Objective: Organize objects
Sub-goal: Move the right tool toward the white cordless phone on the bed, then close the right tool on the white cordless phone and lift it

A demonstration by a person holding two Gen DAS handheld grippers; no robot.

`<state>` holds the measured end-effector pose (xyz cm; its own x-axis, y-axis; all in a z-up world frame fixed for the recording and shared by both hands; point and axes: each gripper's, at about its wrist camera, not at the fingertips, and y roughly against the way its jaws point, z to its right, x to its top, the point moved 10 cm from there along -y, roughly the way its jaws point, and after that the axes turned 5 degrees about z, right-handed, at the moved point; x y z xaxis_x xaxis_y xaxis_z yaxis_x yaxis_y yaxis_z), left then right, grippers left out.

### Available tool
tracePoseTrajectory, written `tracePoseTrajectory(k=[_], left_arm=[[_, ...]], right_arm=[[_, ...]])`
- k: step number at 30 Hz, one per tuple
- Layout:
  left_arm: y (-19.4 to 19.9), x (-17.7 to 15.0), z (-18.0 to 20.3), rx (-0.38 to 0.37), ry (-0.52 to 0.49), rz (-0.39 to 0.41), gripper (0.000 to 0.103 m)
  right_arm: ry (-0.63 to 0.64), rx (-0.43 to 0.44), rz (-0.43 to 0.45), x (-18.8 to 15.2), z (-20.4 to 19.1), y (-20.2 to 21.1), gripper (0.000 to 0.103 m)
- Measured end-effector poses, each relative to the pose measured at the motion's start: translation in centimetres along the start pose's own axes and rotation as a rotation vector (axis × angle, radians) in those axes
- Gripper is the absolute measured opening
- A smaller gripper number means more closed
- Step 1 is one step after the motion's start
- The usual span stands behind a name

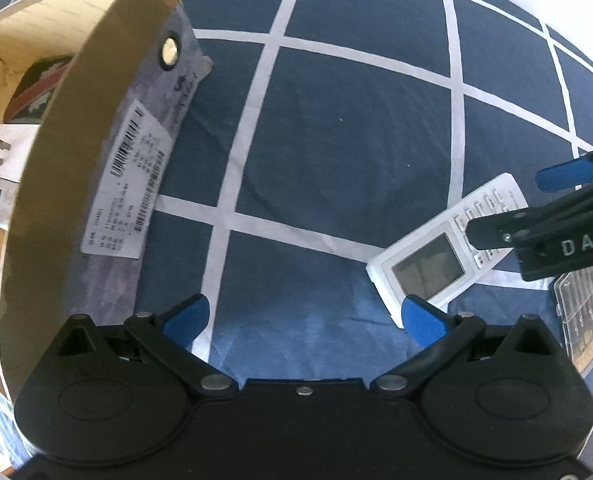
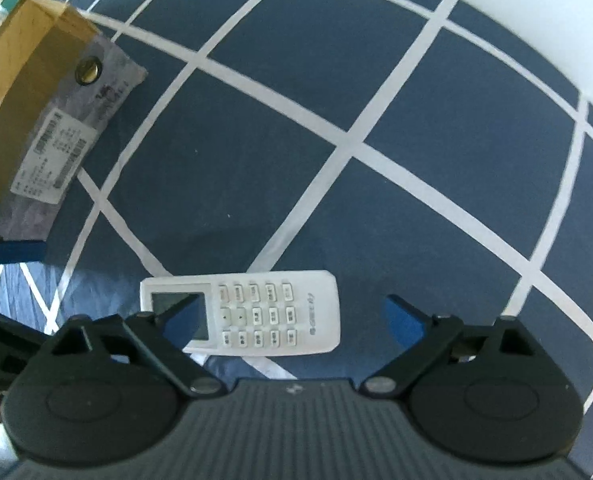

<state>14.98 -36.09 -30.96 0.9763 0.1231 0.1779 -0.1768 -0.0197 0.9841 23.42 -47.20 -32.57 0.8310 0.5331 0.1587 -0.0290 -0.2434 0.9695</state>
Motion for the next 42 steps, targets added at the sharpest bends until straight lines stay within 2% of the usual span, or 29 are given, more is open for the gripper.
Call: tracePoseTrajectory(k=[6, 10, 15, 19, 32, 42], left_arm=[[-0.2, -0.4, 0.3, -0.009, -0.008, -0.010, 0.103], [0.0, -0.6, 0.3, -0.016, -0.007, -0.010, 0.103], [0.0, -0.8, 0.2, -0.025, 0.005, -0.010, 0.103], [-0.1, -1.0, 0.1, -0.035, 0.025, -0.013, 0.103], [-0.2, -2.1, 1.5, -0.092, 0.028, -0.022, 0.103], [-0.8, -2.0, 2.8, -0.152, 0.049, -0.034, 0.103]], right_arm=[[0.029, 0.019, -0.024, 0.0, -0.4, -0.7, 0.079], [0.043, 0.034, -0.031, 0.3, -0.6, -0.8, 0.075], [-0.005, 0.061, -0.031, 0.7, -0.6, -1.0, 0.074], [-0.060, 0.033, -0.010, 0.6, -0.5, -0.7, 0.072], [-0.428, -0.034, 0.009, -3.9, -0.2, 0.2, 0.070], [-0.429, -0.040, 0.063, -4.6, -0.4, 0.5, 0.069]])
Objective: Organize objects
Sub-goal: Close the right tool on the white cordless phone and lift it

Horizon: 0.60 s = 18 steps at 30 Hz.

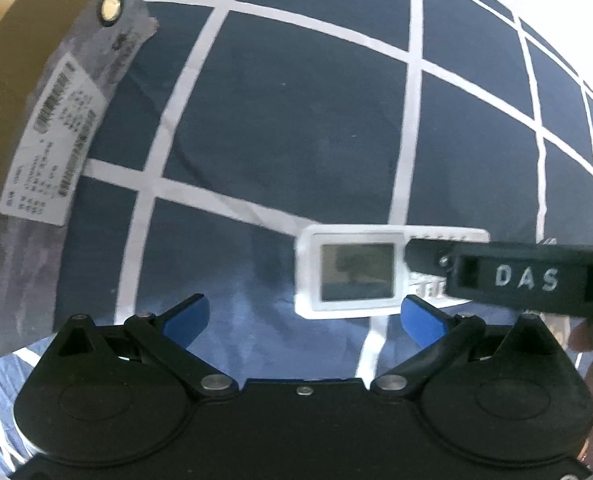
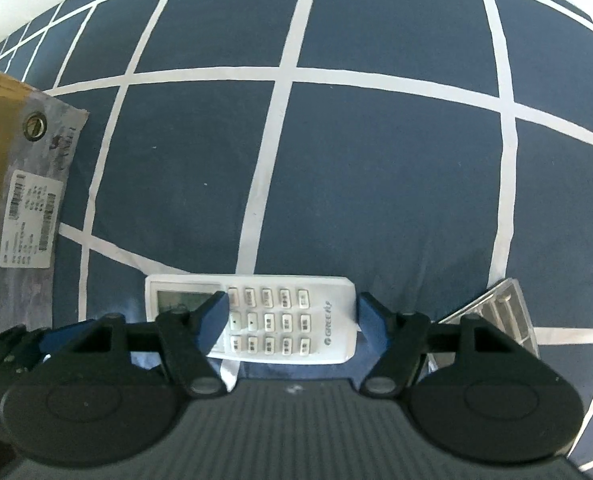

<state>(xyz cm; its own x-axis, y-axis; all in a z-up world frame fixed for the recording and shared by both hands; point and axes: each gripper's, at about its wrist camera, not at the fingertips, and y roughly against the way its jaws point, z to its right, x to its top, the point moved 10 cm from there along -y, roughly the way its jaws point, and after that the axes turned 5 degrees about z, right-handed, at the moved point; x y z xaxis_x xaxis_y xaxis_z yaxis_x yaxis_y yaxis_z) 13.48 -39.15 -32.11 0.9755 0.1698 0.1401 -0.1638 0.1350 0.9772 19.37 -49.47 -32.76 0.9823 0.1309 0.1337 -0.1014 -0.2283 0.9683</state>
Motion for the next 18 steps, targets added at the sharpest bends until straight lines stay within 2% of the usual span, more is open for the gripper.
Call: tracePoseTrajectory(k=[14, 16, 18], left_arm=[[-1.5, 0.7, 1.5, -0.038, 0.001, -0.029, 0.095], [-1.4, 0.7, 1.7, -0.041, -0.004, -0.029, 0.092], [-1.7, 0.8, 2.2, -0.056, -0.005, -0.030, 0.085]], right_arm=[[-0.004, 0.018, -0.004, -0.2, 0.2, 0.3, 0.069], [-0.003, 0.018, -0.003, -0.3, 0.2, 0.4, 0.069], [-0.002, 0.017, -0.003, -0.3, 0.2, 0.4, 0.069]])
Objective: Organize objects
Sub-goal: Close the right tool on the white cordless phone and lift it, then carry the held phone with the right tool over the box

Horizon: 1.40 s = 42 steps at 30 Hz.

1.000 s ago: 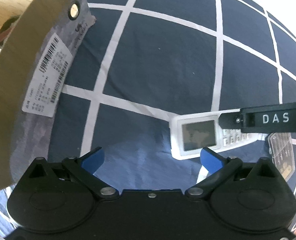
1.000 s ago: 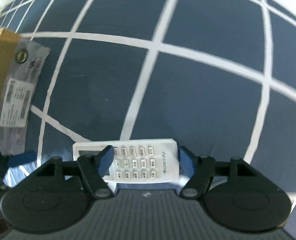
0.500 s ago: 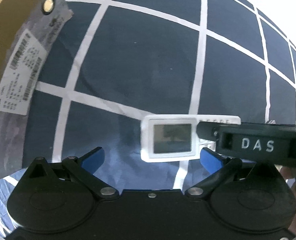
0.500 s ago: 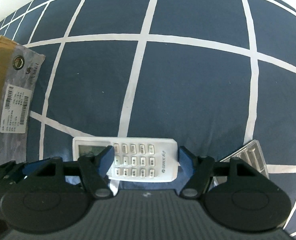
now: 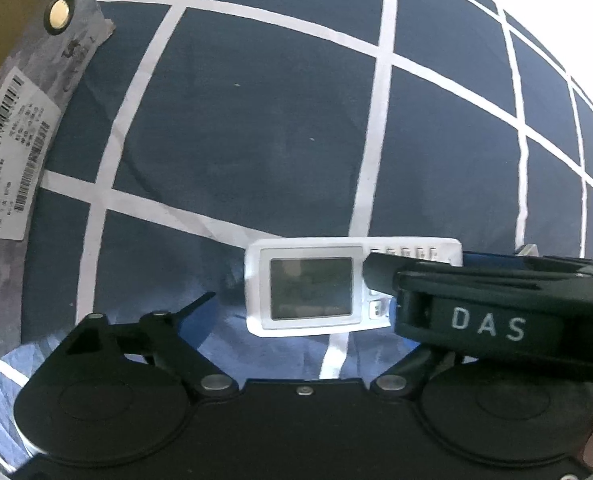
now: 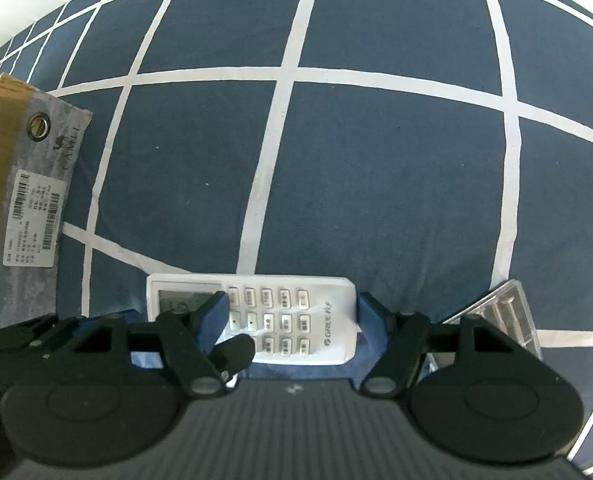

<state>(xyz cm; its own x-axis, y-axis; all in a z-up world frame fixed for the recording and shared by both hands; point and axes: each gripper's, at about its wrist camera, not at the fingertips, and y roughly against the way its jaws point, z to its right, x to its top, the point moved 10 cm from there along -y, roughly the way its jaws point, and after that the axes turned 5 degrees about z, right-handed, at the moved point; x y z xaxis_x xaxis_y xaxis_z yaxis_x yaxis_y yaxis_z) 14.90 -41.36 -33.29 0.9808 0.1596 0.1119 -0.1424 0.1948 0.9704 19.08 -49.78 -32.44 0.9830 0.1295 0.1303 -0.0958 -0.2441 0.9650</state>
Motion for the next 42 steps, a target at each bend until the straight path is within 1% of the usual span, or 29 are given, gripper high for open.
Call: tracePoseTrajectory(k=[4, 8, 10, 14, 18, 24, 32, 36, 42], left_arm=[[0.1, 0.0, 0.3, -0.030, 0.003, -0.001, 0.077], [0.1, 0.0, 0.6, -0.031, -0.004, -0.002, 0.077], [0.7, -0.3, 0.1, -0.029, -0.006, -0.001, 0.077], [0.6, -0.2, 0.6, -0.021, -0.021, -0.001, 0.076], [1.3, -0.2, 1.0, -0.015, -0.037, 0.011, 0.076], [3.8, -0.7, 1.4, -0.011, -0.063, 0.046, 0.076], [7.4, -2.6, 1.3, -0.008, -0.087, 0.095, 0.076], [9.2, -3.6, 0.6, -0.004, -0.097, 0.120, 0.076], [11.6, -4.7, -1.8, 0.000, -0.095, 0.156, 0.076]], right_arm=[[-0.002, 0.002, -0.001, 0.0, 0.1, 0.1, 0.069], [-0.007, 0.005, 0.000, 0.0, 0.1, 0.0, 0.068], [-0.008, 0.007, 0.003, -0.1, 0.1, 0.0, 0.068], [-0.018, 0.012, 0.002, -0.2, 0.1, 0.1, 0.068], [-0.026, 0.020, 0.015, -0.3, 0.1, 0.8, 0.068], [-0.033, 0.027, 0.053, -0.8, -0.6, 3.1, 0.068], [-0.036, 0.034, 0.110, -2.4, -2.0, 6.5, 0.068], [-0.034, 0.038, 0.134, -3.6, -3.3, 8.1, 0.068], [-0.017, 0.050, 0.169, -4.9, -6.3, 9.6, 0.068]])
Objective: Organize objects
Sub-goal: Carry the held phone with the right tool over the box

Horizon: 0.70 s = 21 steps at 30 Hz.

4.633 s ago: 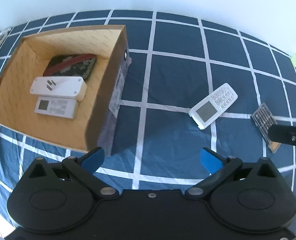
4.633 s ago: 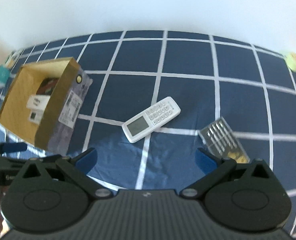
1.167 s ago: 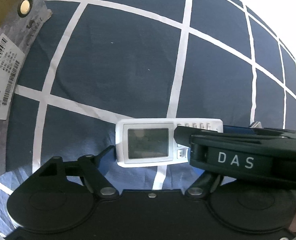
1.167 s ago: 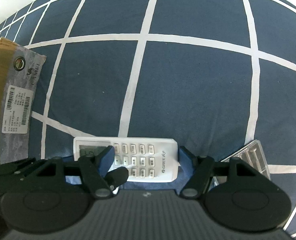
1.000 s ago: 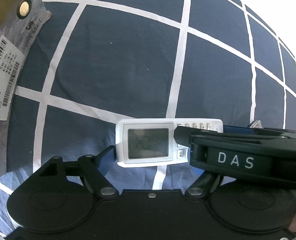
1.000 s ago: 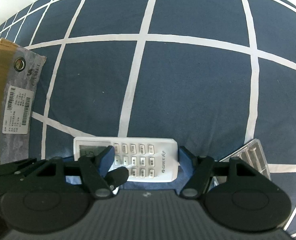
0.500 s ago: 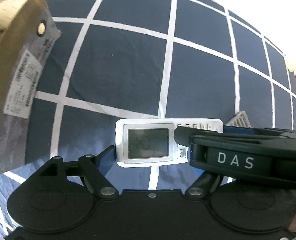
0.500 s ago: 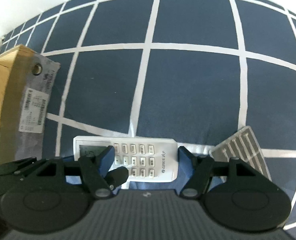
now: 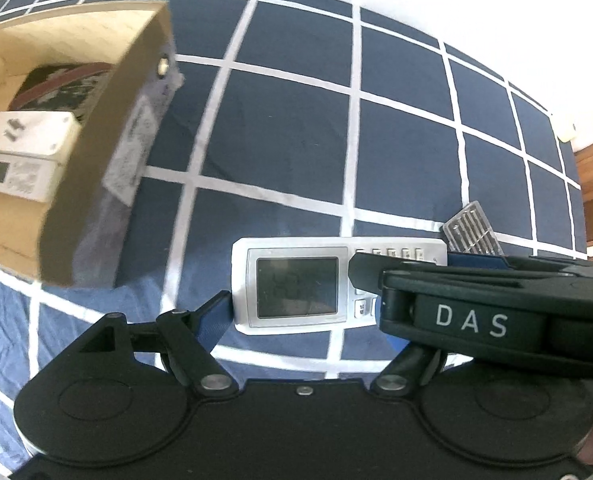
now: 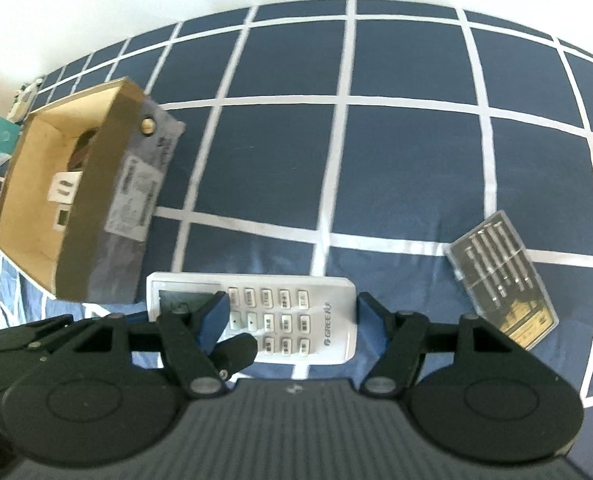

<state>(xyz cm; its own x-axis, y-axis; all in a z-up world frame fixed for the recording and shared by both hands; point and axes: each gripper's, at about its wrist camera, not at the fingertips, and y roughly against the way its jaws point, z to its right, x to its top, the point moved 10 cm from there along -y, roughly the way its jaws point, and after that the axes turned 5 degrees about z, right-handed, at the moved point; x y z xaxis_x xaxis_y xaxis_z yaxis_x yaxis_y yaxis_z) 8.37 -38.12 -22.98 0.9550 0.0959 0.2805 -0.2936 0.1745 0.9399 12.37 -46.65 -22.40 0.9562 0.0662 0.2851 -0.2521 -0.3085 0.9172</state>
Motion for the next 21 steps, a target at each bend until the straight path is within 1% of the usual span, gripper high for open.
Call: tracePoseTrajectory(k=[8, 14, 21], left_arm=[[3.4, 0.0, -4.2, -0.011, -0.022, 0.032, 0.076], [5.9, 1.4, -8.4, -0.027, -0.063, 0.049, 0.076], [8.6, 3.5, -14.1, -0.035, -0.120, 0.072, 0.076]], right_arm=[[0.004, -0.010, 0.041, -0.9, -5.2, 1.2, 0.068], [-0.021, -0.023, 0.075, -0.9, -10.0, 1.7, 0.068], [-0.058, -0.031, 0.122, 0.2, -16.4, 1.6, 0.068]])
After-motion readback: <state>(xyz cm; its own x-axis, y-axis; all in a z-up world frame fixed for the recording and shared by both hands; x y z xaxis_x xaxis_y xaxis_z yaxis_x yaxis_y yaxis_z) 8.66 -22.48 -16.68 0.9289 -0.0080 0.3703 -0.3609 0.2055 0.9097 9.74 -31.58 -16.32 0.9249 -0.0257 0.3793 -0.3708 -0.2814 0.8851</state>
